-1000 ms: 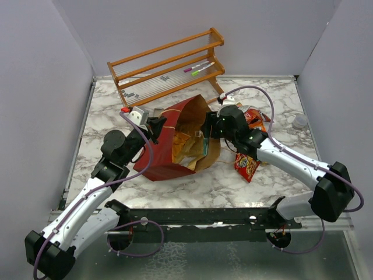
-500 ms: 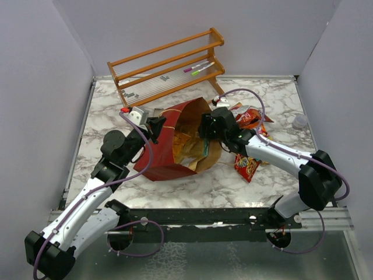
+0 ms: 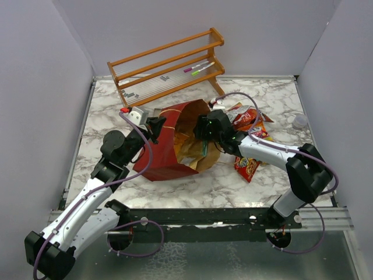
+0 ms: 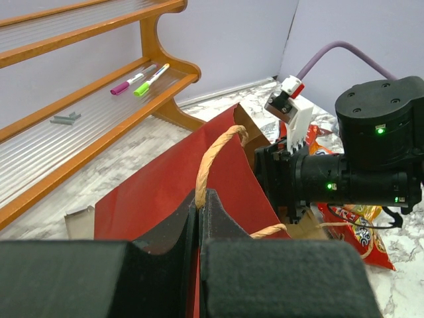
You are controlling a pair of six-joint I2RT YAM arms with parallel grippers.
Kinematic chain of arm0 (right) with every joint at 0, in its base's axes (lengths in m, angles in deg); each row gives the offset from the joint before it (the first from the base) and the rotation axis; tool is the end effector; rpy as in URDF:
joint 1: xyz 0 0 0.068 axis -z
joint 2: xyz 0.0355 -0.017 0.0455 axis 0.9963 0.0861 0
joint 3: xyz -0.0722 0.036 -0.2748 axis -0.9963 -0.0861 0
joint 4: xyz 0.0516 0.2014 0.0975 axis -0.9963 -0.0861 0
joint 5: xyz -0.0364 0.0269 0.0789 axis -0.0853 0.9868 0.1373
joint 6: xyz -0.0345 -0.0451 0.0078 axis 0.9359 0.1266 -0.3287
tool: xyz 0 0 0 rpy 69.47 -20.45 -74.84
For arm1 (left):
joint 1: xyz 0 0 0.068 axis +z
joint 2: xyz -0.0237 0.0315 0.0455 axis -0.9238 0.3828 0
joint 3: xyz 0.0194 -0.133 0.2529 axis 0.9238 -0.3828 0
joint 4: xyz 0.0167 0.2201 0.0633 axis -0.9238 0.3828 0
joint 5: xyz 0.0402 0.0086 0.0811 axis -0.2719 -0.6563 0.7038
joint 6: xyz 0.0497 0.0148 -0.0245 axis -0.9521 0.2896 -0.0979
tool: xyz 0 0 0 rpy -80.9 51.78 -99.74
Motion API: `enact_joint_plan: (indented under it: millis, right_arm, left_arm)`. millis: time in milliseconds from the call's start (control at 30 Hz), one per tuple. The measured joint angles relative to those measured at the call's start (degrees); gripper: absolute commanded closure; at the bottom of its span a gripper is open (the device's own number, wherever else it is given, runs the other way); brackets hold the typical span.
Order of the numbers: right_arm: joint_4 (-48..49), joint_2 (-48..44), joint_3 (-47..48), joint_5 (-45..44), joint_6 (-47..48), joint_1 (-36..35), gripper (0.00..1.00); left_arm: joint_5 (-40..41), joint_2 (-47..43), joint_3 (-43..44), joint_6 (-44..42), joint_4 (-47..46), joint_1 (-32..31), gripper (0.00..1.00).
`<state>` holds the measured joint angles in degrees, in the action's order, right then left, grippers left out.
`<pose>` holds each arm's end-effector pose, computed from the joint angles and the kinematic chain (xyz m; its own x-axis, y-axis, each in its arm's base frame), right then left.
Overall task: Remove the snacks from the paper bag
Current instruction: Take out the snack from the paper bag.
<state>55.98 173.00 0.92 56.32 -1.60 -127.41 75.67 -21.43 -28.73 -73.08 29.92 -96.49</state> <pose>0.2507 0.2148 0.2585 -0.6149 0.1279 -0.7782 -0.2097 0.9247 0.3178 0.1286 -0.0764 0.3589 0.0225 -0.2054 -0.9784 0.5908 0.7923 -0.1528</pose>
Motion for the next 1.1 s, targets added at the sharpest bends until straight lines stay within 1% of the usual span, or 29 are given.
enact_joint_plan:
  millis: [167, 233, 333, 500, 667, 900, 1100]
  right_arm:
    - [4.00, 1.38, -1.16, 0.90, -0.94, -0.09, 0.49]
    - [5.09, 1.99, -1.44, 1.14, -1.11, -0.09, 0.53]
    - [7.17, 2.71, -2.12, 1.14, -1.03, -0.09, 0.65]
    - [10.36, 3.10, -3.52, 0.44, -0.61, -0.09, 0.79]
    - [12.50, 3.10, -3.82, 0.48, 0.70, -0.11, 0.98]
    - [12.72, 0.33, -3.82, 5.79, 1.81, -0.24, 0.99]
    - [12.70, -5.16, -3.28, 11.80, 1.97, -0.46, 0.99]
  left_arm:
    - [0.02, 0.00, 0.00, 0.00, 0.00, 0.00, 1.00]
    - [0.07, 0.00, 0.00, 0.00, 0.00, -0.02, 1.00]
    - [0.35, 0.00, 0.00, 0.00, 0.02, -0.02, 1.00]
    - [0.72, -0.17, 0.00, 0.00, 0.11, -0.28, 1.00]
    - [1.18, -0.31, 0.00, 0.00, 0.59, -0.39, 1.00]
    - [2.10, -0.31, 0.00, 0.00, 1.07, -0.39, 1.00]
    - [5.25, -0.31, 0.00, 0.00, 2.12, -0.39, 1.00]
